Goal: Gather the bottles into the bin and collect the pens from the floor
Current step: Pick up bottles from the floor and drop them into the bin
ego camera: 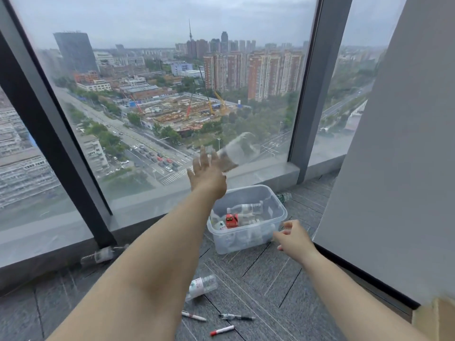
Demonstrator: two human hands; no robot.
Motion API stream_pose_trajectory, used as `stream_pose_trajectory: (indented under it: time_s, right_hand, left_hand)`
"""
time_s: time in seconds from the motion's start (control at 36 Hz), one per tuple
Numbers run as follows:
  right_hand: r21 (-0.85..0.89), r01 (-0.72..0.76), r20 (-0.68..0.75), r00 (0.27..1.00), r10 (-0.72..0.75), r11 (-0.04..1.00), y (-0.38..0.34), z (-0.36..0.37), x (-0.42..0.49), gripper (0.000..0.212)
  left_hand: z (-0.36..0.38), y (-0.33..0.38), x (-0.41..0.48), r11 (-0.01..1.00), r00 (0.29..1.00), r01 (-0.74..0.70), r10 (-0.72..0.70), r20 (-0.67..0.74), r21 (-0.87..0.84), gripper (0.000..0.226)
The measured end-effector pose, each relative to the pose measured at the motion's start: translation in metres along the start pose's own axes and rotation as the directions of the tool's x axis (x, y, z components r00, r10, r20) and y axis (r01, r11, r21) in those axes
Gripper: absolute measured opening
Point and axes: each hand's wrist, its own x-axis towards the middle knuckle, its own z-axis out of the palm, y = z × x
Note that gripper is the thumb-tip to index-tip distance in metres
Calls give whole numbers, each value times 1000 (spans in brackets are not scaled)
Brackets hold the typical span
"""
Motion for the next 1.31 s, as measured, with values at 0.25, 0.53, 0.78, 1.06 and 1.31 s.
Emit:
stream_pose_trajectory:
  time_s: [0.25, 0.53, 0.78, 1.06, 1.31]
  right_hand:
    - [-140, -24, 41, 999, 30, 990, 21, 10, -13, 52]
    - [-140, 1, 129, 991, 18, 990, 1, 37, -66, 50]
    - [-182, 60, 237, 971, -16, 981, -9, 72, -133, 47]
    - [-290, 92, 339, 941, 12, 953, 10, 166, -173, 45]
    - [-472, 141, 451, 887, 101, 870, 51, 324, -156, 51]
  left_hand:
    - [88, -89, -82, 977, 869, 158, -206, 450, 141, 73]
    - [34, -174, -156, 920, 839, 389, -375, 396, 47, 75]
    - [-33, -222, -260, 860, 816, 509, -493, 302, 30, 70]
    - [-41, -304, -332, 817, 783, 575, -566, 258, 46, 64]
    - [26, -430, -355, 775, 701, 596, -630, 336, 209, 48]
